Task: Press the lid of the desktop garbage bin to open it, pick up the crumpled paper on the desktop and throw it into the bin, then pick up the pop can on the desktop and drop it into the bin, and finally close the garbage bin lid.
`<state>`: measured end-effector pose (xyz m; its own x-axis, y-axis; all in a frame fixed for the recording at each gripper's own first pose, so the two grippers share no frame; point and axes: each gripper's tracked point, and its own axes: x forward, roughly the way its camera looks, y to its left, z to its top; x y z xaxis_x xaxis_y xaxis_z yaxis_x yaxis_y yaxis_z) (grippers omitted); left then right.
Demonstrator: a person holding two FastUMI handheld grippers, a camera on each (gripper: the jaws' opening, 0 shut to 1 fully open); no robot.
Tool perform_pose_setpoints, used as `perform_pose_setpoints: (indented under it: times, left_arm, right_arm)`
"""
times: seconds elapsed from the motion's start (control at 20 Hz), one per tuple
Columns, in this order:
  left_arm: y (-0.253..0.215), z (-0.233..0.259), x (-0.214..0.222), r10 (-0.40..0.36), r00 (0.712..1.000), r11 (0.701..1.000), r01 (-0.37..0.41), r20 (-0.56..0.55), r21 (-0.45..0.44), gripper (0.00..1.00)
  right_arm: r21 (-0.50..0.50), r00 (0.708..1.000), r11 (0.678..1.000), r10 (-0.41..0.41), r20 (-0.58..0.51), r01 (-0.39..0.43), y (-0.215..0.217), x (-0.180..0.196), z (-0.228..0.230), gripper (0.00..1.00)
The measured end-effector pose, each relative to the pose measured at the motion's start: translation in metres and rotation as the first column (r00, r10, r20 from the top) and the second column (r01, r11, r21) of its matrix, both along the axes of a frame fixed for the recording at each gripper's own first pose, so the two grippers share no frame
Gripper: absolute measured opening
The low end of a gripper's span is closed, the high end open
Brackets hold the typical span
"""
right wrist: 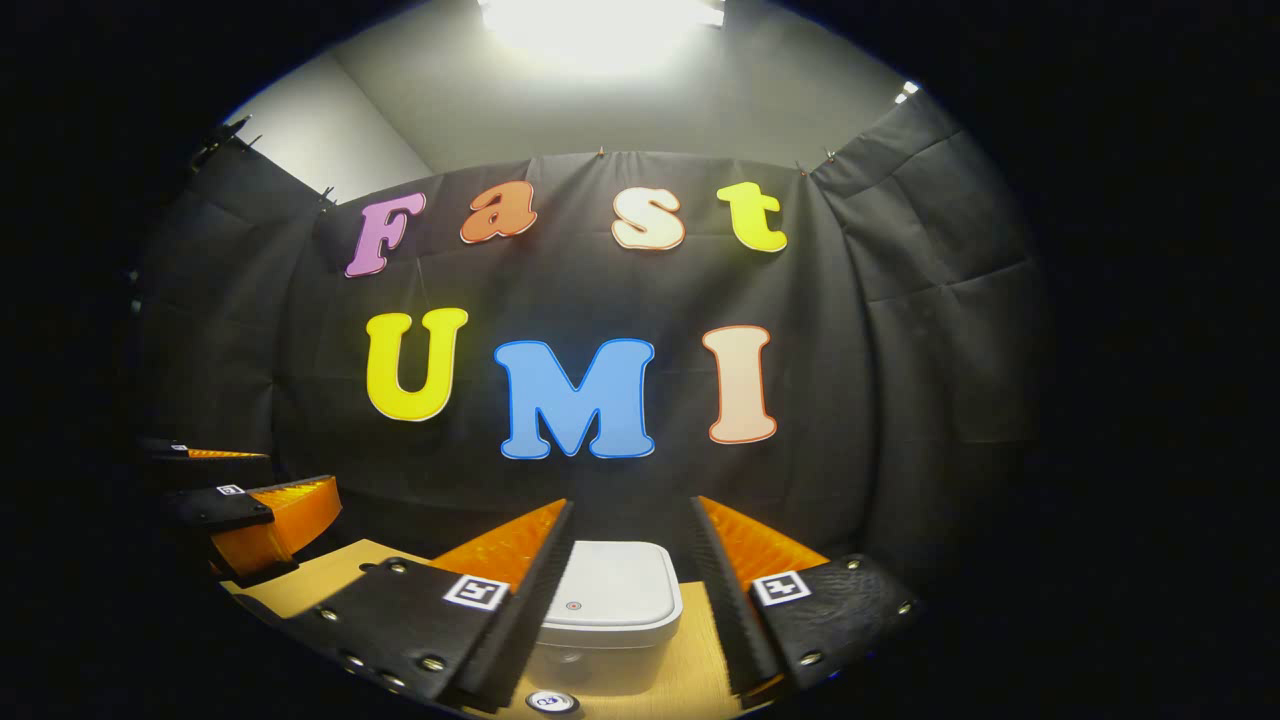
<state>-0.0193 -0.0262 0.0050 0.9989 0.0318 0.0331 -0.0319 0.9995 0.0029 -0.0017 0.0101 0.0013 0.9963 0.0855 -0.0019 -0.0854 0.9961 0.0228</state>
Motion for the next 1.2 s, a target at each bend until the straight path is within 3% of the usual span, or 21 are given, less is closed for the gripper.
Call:
perform_pose_setpoints:
  times: [0.1, 0.15, 0.25, 0.3, 0.35, 0.45, 0.5, 0.55, 1.2]
  left_arm:
    - [0.001, -0.001, 0.0, 0.003, 1.0, 1.0, -0.003, -0.001, 0.0, 0.97]
    - [0.001, -0.001, 0.0, 0.005, 1.0, 1.0, -0.005, 0.0, -0.002, 0.97]
    - [0.002, 0.0, 0.0, 0.012, 1.0, 1.0, -0.012, 0.001, -0.004, 0.97]
    - [0.002, -0.001, 0.0, 0.015, 1.0, 1.0, -0.015, 0.0, -0.006, 0.97]
    - [0.002, -0.002, 0.0, 0.018, 1.0, 1.0, -0.018, -0.002, -0.007, 0.97]
    - [0.005, -0.002, -0.002, 0.025, 1.0, 1.0, -0.025, -0.005, -0.011, 0.97]
    - [0.006, -0.003, -0.002, 0.025, 1.0, 1.0, -0.025, -0.006, -0.013, 0.97]
    - [0.008, -0.004, -0.002, 0.027, 1.0, 1.0, -0.027, -0.008, -0.015, 0.97]
    - [0.04, -0.012, -0.001, 0.08, 0.996, 0.996, -0.08, -0.026, -0.024, 0.97]
  right_arm:
    - [0.005, 1.0, 1.0, 0.019, -0.024, -0.019, 0.005, 0.001, -0.006, 0.67]
    - [0.009, 0.999, 1.0, 0.018, -0.03, -0.018, 0.004, 0.0, -0.007, 0.36]
    - [0.003, 0.999, 0.999, 0.039, -0.034, -0.038, 0.01, 0.0, -0.009, 0.22]
    - [-0.003, 0.999, 1.0, 0.014, -0.044, -0.014, 0.005, -0.003, -0.012, 0.22]
    - [0.006, 0.999, 0.999, 0.033, -0.04, -0.032, 0.007, -0.007, -0.011, 0.04]
    - [0.013, 0.998, 0.999, 0.041, -0.056, -0.04, 0.013, 0.0, -0.015, 0.02]
    - [0.014, 0.997, 0.999, 0.05, -0.06, -0.049, 0.015, 0.001, -0.018, 0.07]
    - [0.009, 0.996, 0.999, 0.051, -0.066, -0.051, 0.015, 0.002, -0.019, 0.01]
    - [0.009, 0.972, 0.996, 0.092, -0.216, -0.093, 0.032, 0.048, -0.079, 0.01]
